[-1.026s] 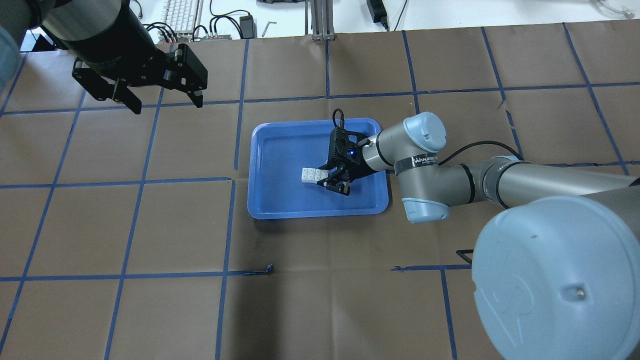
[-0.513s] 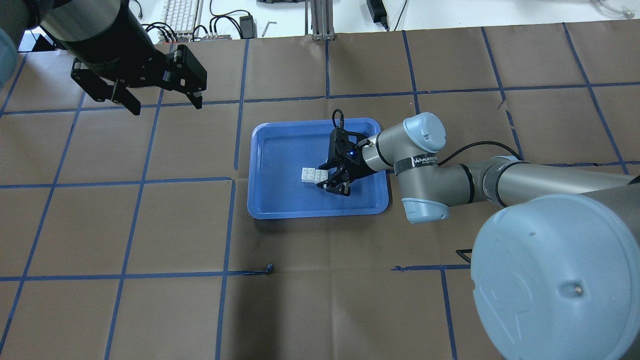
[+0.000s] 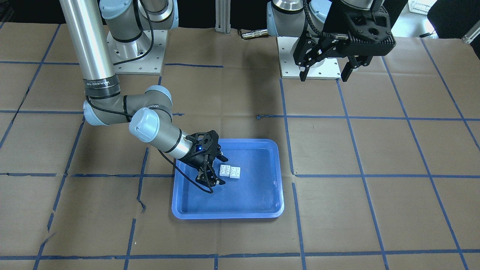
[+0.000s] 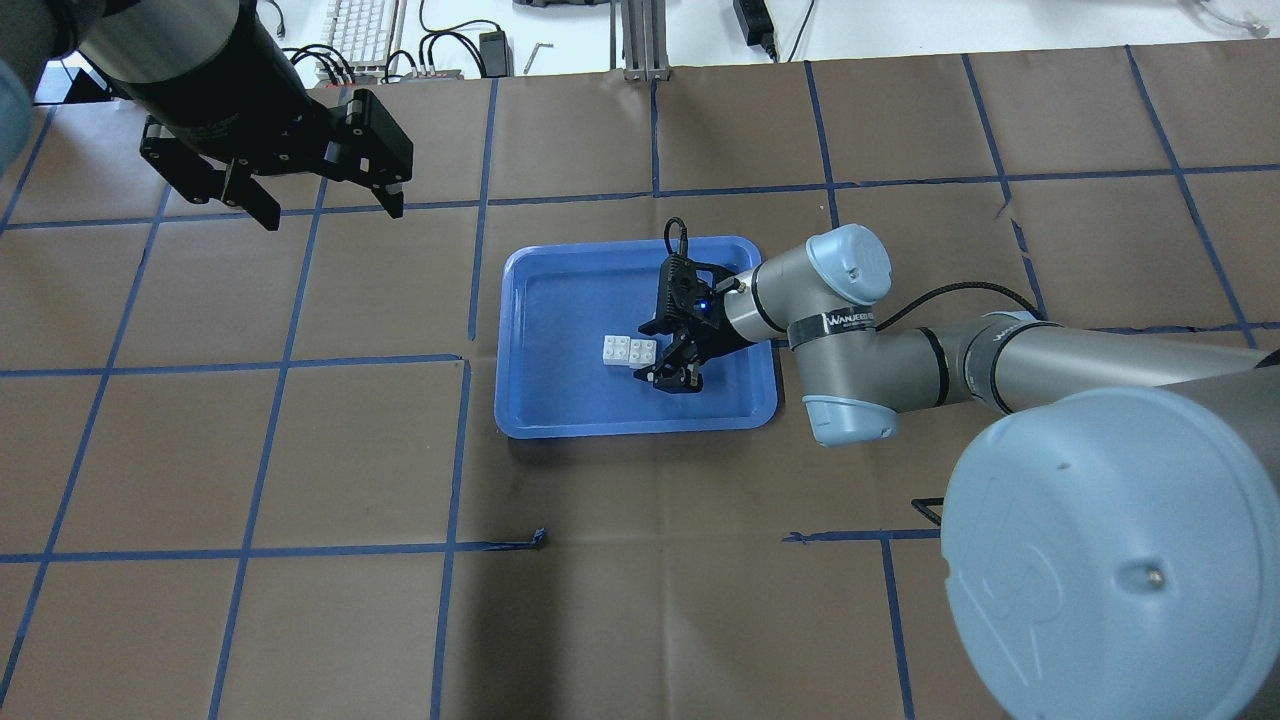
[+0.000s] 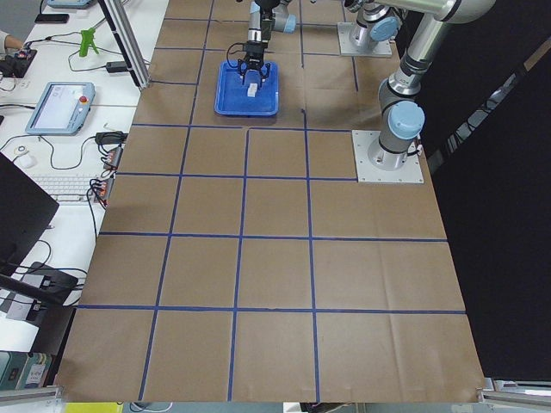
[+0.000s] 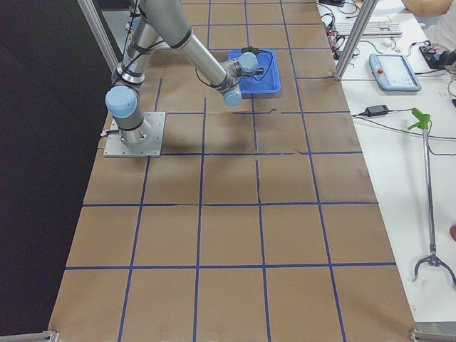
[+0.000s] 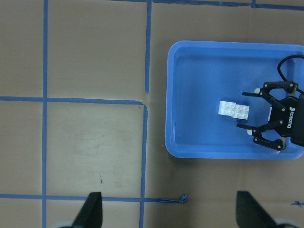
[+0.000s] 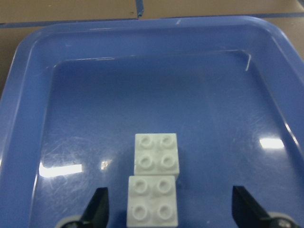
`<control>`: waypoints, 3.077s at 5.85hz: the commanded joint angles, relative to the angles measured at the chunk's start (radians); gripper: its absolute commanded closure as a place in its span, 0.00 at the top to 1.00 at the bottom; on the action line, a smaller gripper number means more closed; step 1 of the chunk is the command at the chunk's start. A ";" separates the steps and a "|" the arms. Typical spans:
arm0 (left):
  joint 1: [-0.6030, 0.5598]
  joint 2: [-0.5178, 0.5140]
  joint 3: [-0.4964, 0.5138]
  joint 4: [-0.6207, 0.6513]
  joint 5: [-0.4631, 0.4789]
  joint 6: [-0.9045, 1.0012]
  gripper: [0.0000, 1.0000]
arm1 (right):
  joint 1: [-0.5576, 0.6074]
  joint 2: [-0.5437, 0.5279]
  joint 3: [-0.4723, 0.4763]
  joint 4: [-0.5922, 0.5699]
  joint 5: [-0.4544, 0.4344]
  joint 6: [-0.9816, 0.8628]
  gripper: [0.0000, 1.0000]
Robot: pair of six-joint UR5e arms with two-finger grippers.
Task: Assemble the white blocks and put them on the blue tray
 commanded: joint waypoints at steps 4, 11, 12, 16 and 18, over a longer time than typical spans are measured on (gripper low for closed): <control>0.000 -0.001 0.000 -0.001 0.000 0.000 0.99 | -0.010 -0.169 -0.059 0.248 -0.189 0.168 1.00; 0.000 0.002 0.000 -0.001 0.000 0.000 0.99 | -0.021 -0.428 -0.060 0.671 -0.634 0.855 1.00; 0.000 0.002 0.000 -0.002 0.000 0.000 0.99 | -0.026 -0.463 -0.084 0.763 -0.673 0.978 1.00; 0.000 0.002 0.000 -0.001 0.000 0.000 0.99 | -0.036 -0.537 -0.296 1.160 -0.698 1.137 1.00; 0.000 0.002 0.000 -0.002 0.000 0.000 0.99 | -0.096 -0.539 -0.393 1.277 -0.696 1.123 1.00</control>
